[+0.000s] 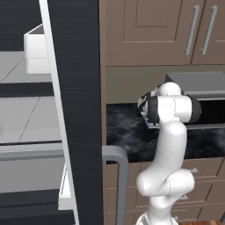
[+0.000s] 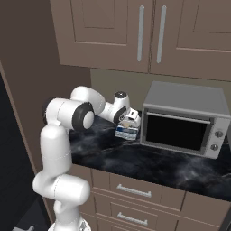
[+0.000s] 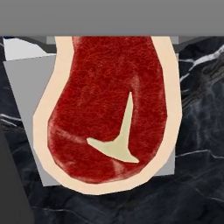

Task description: Take the steak from the fridge and place it on the digital scale on the counter by the fridge. Wait a few seconds for a reading, then move it to the plate on the dining counter.

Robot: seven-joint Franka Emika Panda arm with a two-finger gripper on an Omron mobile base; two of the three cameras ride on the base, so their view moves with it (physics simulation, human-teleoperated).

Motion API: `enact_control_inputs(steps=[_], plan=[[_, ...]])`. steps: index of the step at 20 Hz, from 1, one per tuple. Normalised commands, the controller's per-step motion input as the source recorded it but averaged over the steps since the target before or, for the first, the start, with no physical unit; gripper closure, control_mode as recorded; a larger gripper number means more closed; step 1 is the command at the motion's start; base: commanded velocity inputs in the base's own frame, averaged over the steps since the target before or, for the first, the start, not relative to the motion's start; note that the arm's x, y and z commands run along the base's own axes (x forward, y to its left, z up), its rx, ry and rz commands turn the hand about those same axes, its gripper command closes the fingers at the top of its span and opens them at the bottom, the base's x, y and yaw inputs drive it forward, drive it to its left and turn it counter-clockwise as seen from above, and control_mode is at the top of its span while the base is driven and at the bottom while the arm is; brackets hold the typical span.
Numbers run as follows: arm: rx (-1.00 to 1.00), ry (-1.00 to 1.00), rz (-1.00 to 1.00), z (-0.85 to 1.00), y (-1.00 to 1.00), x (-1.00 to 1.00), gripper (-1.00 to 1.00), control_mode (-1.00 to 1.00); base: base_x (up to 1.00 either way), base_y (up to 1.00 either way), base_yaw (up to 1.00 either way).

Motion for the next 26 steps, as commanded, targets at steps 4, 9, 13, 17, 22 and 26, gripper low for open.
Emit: enact_control_inputs(steps=[4,9,13,17,22,26], plan=[[0.0,0.0,0.0,0.0,0.0,0.0,1.0,-1.0,0.0,0.0,0.0],[0.0,0.0,0.0,0.0,0.0,0.0,1.0,-1.0,0.0,0.0,0.0],[0.02,-0.01,0.0,0.13,0.0,-0.24,1.0,-1.0,0.0,0.0,0.0],[0.05,-0.07,0.01,0.56,-0.01,-1.0,1.0,-1.0,0.0,0.0,0.0],[0.0,-0.02,0.06,0.7,0.0,-0.86,1.0,-1.0,0.0,0.0,0.0],[0.0,0.0,0.06,0.71,0.0,-0.82,1.0,-1.0,0.0,0.0,0.0]])
